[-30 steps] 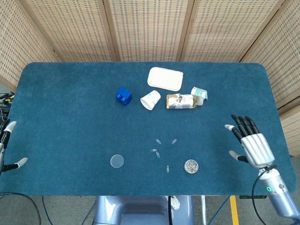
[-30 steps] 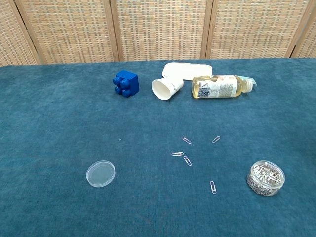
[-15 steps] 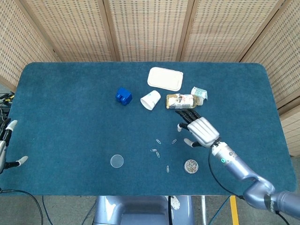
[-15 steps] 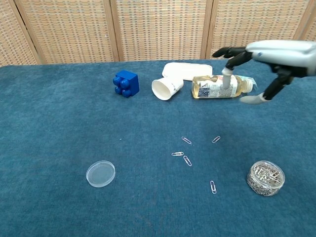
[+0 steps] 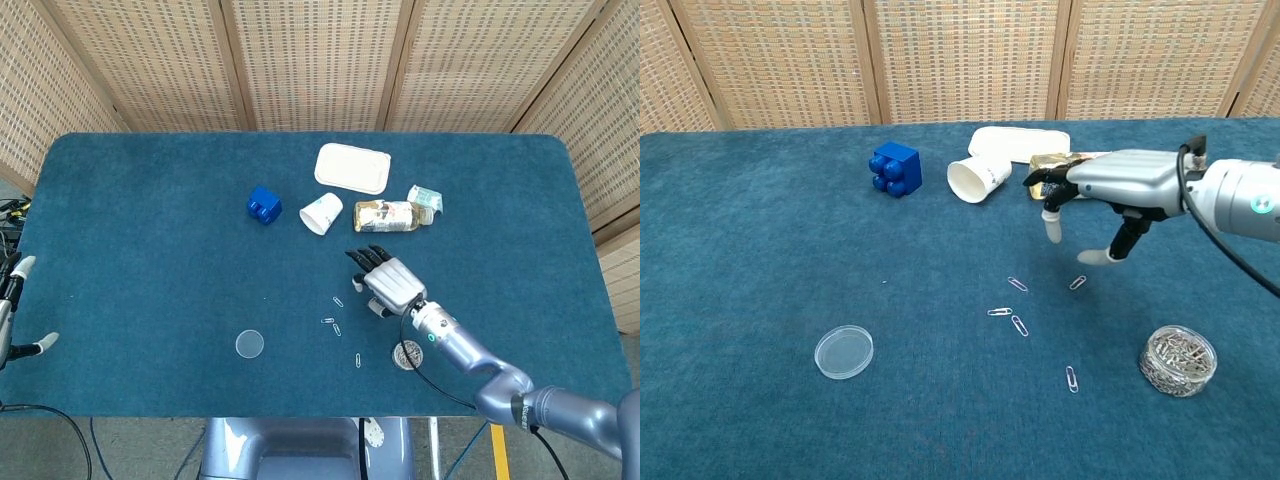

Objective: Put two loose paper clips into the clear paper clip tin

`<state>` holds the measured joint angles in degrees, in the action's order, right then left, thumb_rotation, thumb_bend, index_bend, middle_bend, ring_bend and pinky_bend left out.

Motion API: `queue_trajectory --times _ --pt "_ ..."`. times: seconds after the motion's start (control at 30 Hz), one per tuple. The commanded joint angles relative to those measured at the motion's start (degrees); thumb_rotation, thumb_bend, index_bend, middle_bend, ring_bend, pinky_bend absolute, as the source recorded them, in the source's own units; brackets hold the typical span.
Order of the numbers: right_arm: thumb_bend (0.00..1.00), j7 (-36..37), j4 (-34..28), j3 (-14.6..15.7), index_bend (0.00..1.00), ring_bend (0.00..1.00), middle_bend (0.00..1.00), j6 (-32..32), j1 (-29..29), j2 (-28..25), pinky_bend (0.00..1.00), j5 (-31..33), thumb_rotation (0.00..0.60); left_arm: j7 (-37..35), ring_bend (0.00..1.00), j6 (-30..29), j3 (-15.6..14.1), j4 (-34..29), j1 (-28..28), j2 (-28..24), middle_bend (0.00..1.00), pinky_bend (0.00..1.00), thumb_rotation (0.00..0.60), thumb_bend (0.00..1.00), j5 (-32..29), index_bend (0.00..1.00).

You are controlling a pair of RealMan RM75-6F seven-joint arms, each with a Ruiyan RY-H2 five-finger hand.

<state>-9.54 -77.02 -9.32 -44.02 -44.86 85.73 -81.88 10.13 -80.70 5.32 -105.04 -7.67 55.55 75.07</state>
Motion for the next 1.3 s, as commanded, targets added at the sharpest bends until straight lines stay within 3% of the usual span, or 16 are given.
queue_trajectory --times 0.03,0.63,1.3 --pt "0.34 -2.0 1.3 0.3 0.43 0.0 0.0 1.5 -0.9 1.1 0.0 2.1 0.6 0.0 0.0 0.3 0.0 0.0 -0.1 0.0 0.0 0.0 0.6 0.0 -0.2 0.0" --pt "0.34 -8.3 4.6 0.9 0.43 0.0 0.0 4.3 -3.7 5.8 0.0 10.8 0.6 0.5 0.0 0.6 0.0 0.0 -0.5 0.2 0.0 0.0 0.6 0.0 -0.3 0.0" --pt "0.34 -8.3 9.5 3.2 0.45 0.0 0.0 4.1 -4.3 8.8 0.0 10.9 0.6 -1.0 0.0 1.3 0.4 0.9 -0.9 -0.2 0.0 0.0 0.6 0.0 -1.4 0.0"
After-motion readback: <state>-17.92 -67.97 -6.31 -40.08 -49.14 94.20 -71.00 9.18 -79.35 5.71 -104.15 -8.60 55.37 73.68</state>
